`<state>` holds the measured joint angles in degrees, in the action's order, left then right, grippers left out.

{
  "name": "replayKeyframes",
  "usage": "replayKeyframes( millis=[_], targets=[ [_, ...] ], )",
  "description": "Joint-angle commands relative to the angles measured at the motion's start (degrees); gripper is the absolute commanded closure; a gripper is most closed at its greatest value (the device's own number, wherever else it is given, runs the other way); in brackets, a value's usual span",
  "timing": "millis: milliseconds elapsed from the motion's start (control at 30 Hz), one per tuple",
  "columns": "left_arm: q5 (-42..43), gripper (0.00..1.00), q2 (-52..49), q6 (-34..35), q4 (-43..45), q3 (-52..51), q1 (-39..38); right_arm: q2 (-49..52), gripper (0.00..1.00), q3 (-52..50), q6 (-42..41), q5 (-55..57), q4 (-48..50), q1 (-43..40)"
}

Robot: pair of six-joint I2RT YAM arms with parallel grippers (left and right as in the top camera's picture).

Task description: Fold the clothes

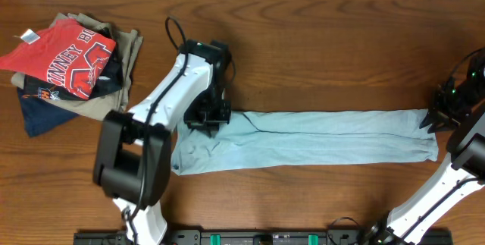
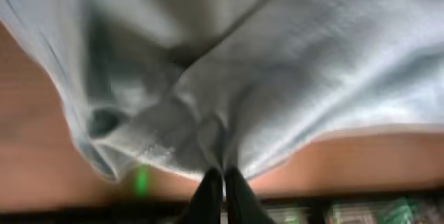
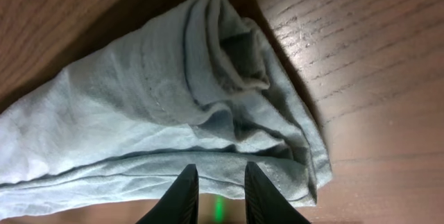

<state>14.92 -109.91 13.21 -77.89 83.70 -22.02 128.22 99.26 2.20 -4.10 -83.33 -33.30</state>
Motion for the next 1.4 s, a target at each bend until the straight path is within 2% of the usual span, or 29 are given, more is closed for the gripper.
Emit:
replayKeyframes(
  millis=[0,133,233,300,467,533,600,700,733,900,1033,1200,1267,1367],
  targets=[
    [5.38,0.94,4.26,-2.1,-4.13,0.42,0.02,-0.24,0.79,-0.07,0.83,0.74,-0.11,0.24],
    [4.85,0.94,5.25,-2.08,-5.66,0.42,0.04,-0.24,0.78,-0.07,0.83,0.74,-0.11,0.2],
    [-0.26,0.94,5.22,-0.26,-5.03,0.35,0.02,-0.24,0.78,-0.07,0.83,0.85,-0.2,0.2],
    [-4.15,0.94,5.22,1.62,-3.41,0.35,0.04,-0.24,0.78,-0.07,0.83,0.85,-0.2,0.2],
    [-7.1,0.93,5.22,1.66,3.93,0.35,0.07,-0.24,0.79,-0.07,0.83,0.85,-0.2,0.2],
    [-7.34,0.89,5.22,1.7,5.38,0.35,0.11,-0.24,0.79,-0.07,0.83,0.85,-0.2,0.2],
    [-11.26,0.83,5.2,3.76,5.27,0.13,0.11,-0.24,0.79,-0.07,0.83,0.85,-0.2,0.2],
    [-20.72,0.62,5.2,9.9,4.94,-1.64,0.22,-0.24,0.78,-0.07,0.85,0.85,-0.17,0.2],
    [-22.23,0.58,5.2,11.21,5.01,-2.47,0.42,-0.24,0.79,-0.07,0.85,0.85,-0.17,0.2],
    [-21.94,0.56,5.07,12.83,9.68,-8.96,2.51,-0.24,0.78,-0.07,0.85,0.83,0.04,0.2],
    [-21.53,0.59,5.05,12.83,15.93,-15.04,4.31,-0.24,0.78,-0.07,0.85,0.83,0.22,0.2],
    [-16.74,0.8,5.05,11.15,24.37,-19.93,4.98,-0.24,0.78,-0.07,0.83,0.83,0.24,0.2],
    [-15.21,0.81,5.05,10.88,26.49,-20.76,4.96,-0.24,0.78,-0.07,0.83,0.83,0.24,0.2],
    [-15.13,0.9,5.05,10.86,27.45,-20.81,4.98,-0.24,0.78,-0.07,0.83,0.83,0.22,0.2]
  ],
)
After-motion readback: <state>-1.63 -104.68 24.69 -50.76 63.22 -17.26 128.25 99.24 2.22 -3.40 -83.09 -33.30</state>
